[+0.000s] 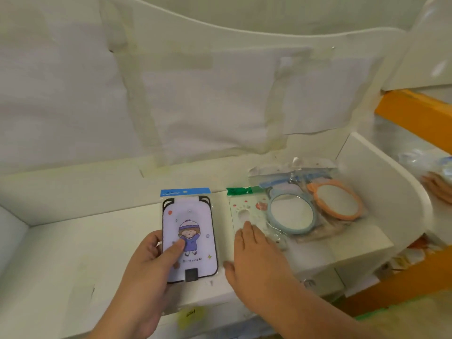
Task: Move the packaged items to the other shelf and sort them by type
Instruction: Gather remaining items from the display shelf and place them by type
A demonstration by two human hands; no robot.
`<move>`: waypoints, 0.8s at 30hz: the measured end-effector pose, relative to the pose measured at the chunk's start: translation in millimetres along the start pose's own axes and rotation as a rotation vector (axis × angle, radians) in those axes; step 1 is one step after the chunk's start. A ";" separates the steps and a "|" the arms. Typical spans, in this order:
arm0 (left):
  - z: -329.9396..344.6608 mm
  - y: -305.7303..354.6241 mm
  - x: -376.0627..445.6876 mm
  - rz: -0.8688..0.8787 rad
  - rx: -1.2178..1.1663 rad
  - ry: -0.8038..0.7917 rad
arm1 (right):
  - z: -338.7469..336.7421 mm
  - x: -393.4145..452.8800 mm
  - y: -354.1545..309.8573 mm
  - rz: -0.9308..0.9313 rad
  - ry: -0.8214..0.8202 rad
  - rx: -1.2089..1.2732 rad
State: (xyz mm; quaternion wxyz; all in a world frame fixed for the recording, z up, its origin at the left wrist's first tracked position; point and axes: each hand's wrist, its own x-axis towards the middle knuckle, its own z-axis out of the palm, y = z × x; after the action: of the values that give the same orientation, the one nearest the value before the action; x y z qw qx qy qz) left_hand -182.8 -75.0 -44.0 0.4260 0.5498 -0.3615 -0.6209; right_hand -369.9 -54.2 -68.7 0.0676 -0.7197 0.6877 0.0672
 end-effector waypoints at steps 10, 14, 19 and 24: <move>1.3 4.7 -6.2 -0.014 -0.119 -0.009 | 13.3 6.7 -7.1 -0.212 0.179 0.212; -6.2 6.5 -9.7 -0.015 -0.166 0.030 | 11.5 13.8 -12.9 0.003 0.088 0.245; -15.4 6.7 -15.6 -0.005 -0.228 0.080 | 12.8 20.7 -29.1 0.106 0.041 0.243; -20.3 10.2 -23.9 0.013 -0.262 0.105 | 6.8 26.4 -33.7 0.117 0.084 0.175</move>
State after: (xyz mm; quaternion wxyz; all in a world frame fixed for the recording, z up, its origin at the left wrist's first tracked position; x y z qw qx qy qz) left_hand -160.6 -56.3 -28.4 0.5163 0.5191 -0.2581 -0.6304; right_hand -335.0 -77.3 -80.2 0.0975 -0.6718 0.7340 -0.0195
